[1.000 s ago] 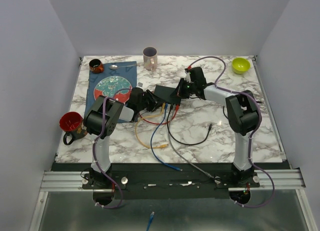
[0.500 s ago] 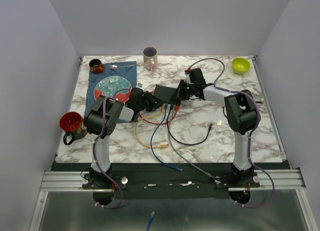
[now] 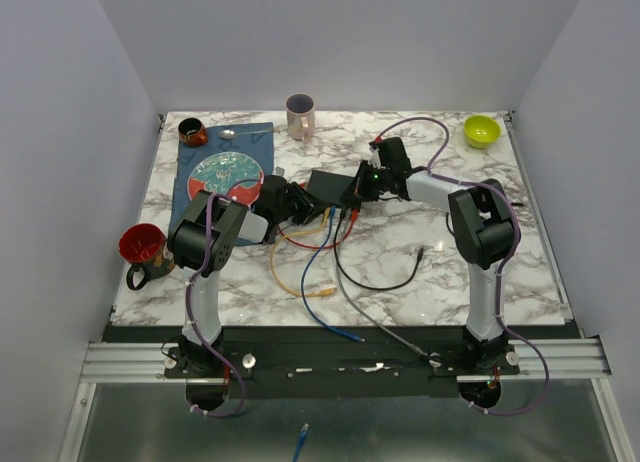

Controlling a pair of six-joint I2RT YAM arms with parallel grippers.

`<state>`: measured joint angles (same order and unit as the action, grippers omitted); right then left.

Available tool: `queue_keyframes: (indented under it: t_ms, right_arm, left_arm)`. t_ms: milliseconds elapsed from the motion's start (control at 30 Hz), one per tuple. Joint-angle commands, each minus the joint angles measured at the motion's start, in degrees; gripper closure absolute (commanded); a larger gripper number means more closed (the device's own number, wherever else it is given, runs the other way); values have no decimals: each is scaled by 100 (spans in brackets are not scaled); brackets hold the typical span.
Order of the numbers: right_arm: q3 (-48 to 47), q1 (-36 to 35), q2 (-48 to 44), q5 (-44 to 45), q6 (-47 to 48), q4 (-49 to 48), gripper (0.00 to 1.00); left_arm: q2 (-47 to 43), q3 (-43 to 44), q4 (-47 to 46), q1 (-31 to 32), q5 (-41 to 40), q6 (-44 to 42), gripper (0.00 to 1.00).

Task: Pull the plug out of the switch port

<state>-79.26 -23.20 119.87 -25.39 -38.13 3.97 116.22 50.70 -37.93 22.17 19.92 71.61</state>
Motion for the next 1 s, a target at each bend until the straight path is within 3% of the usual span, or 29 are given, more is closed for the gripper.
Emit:
queue_keyframes:
  t_ms: [0,633,967]
  right_arm:
    - [-80,-27,150,34,-2,139,98]
    - [-89,-35,203,-1,-45,131,98]
    - [-89,-35,221,-28,-54,131,98]
  left_arm:
    - [6,54,163,-29,-296,89,61]
    - [-3,98,295,-20,-639,327,63]
    - [58,160,418,-11,-674,336,82]
